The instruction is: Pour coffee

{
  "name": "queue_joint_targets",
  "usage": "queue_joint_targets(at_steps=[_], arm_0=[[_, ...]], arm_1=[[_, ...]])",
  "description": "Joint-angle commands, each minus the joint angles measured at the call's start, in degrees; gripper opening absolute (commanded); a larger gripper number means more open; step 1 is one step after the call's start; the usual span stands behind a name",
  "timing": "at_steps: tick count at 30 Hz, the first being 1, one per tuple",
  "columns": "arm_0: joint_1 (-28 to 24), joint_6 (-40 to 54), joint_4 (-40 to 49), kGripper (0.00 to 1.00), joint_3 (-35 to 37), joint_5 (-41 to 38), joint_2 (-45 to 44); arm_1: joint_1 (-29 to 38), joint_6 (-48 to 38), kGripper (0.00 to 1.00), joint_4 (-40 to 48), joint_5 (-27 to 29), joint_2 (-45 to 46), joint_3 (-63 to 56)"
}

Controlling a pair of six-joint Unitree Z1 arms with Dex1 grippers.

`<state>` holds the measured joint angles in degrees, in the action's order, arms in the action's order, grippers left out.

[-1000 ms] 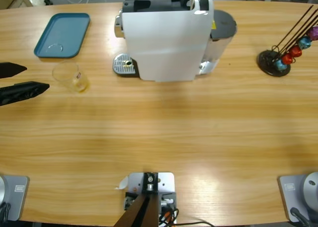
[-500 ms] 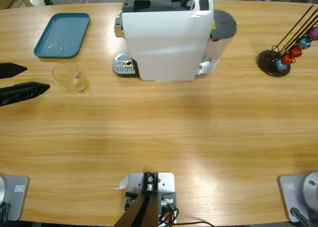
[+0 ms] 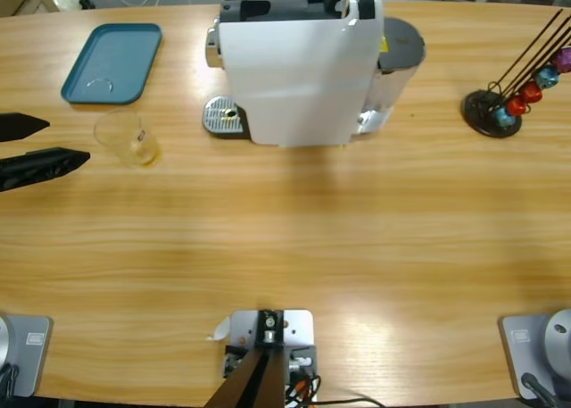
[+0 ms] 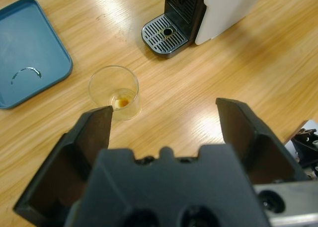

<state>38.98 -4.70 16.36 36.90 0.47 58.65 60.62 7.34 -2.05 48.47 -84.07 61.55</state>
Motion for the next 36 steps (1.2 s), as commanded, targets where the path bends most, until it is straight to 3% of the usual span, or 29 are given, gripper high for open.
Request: queue_joint_targets(at_steps=[1, 13, 36], arm_0=[[0.50, -0.39, -0.71, 0.890, -1.84, -0.91, 0.75], [0.48, -0.39, -0.71, 0.890, -1.92, -0.99, 0.42], [0.50, -0.31, -0.71, 0.890, -1.96, -1.08, 0.40]], arm_1=[[3.36, 0.94, 0.000, 2.15, 3.39, -7.44, 1.36], [3.71, 8.64, 0.000, 2.35, 5.52, -10.71, 7.22], [3.45, 12.09, 0.000, 5.39, 3.39, -19.37, 13.56]])
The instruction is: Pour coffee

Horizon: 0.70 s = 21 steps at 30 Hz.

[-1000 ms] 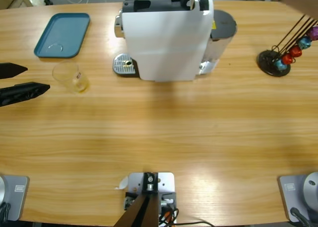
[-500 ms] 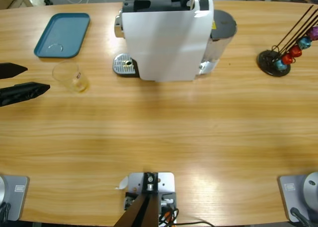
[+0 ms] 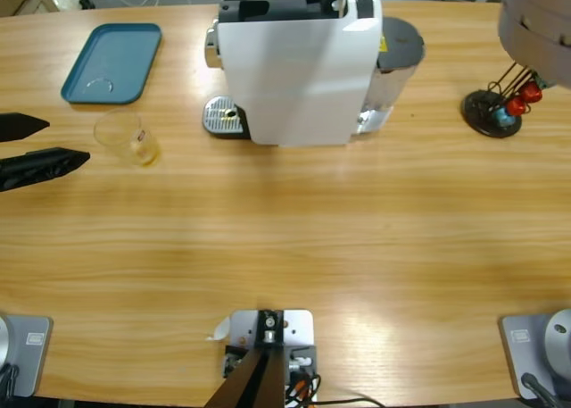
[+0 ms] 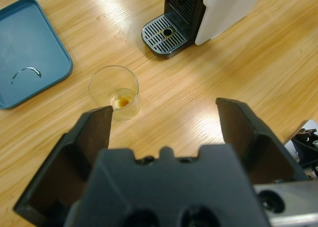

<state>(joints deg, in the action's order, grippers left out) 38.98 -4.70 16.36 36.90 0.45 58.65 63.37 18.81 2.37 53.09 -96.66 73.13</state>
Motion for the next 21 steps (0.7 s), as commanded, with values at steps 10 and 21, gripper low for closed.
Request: queue_joint_targets(at_steps=[10, 21], arm_0=[[0.48, -0.31, -0.77, 0.890, -1.92, -1.06, 0.42], [0.48, -0.31, -0.71, 0.890, -1.95, -1.24, 0.50]], arm_1=[[2.69, -3.66, 0.000, 0.70, -1.24, -10.51, 2.27], [2.81, -3.66, 0.000, 0.70, -3.05, -12.32, 3.30]])
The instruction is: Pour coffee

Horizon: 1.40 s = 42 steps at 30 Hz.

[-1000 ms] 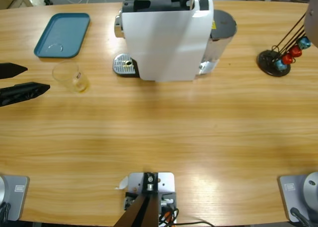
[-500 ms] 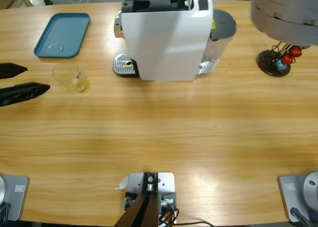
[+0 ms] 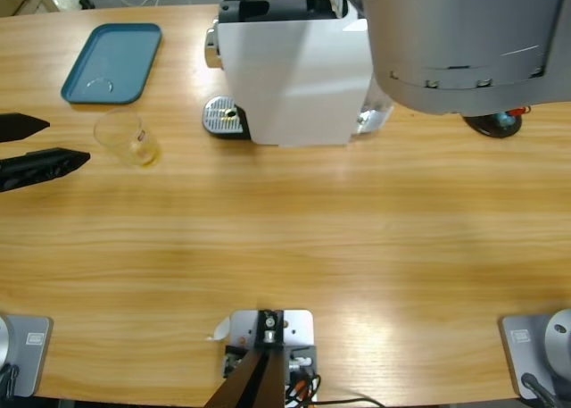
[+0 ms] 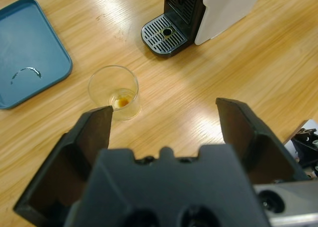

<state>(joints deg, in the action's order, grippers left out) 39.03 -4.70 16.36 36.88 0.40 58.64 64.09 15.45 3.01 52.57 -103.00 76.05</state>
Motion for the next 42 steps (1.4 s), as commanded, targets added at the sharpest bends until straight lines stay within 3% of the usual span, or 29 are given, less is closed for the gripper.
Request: queue_joint_targets(at_steps=[1, 9, 42], arm_0=[[0.44, -0.31, -0.73, 0.890, -1.92, -1.19, 0.51], [0.44, -0.31, -0.75, 0.890, -1.92, -1.25, 0.51], [0.45, -0.31, -0.71, 0.890, -2.04, -1.55, -0.11]], arm_1=[[2.08, -0.05, 0.000, 0.07, -2.62, -6.05, 0.59], [2.06, 2.20, 0.000, -0.09, -4.02, -7.88, 3.58], [2.09, -6.87, 0.000, 0.39, -8.72, -15.26, 2.59]])
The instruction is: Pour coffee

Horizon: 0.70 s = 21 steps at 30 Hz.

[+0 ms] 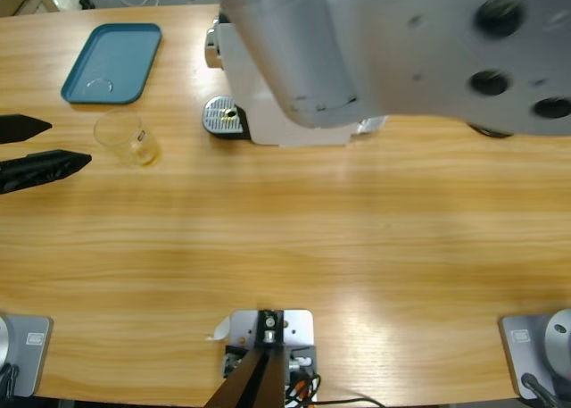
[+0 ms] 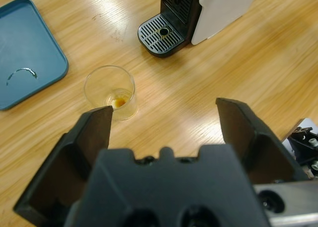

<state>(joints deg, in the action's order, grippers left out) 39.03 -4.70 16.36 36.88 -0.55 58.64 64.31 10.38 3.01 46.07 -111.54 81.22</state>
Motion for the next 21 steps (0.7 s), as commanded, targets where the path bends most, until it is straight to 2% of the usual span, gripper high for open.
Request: queue_joint_targets(at_steps=[1, 21], arm_0=[[0.44, -0.32, -0.71, 0.890, -1.99, -0.59, -0.07], [0.44, -0.36, -0.62, 0.890, -1.99, -0.70, 0.33]], arm_1=[[1.87, -1.92, 0.000, 0.63, -2.25, -6.83, -2.67], [1.89, -6.55, 0.000, 5.06, -3.00, -9.31, -8.13]])
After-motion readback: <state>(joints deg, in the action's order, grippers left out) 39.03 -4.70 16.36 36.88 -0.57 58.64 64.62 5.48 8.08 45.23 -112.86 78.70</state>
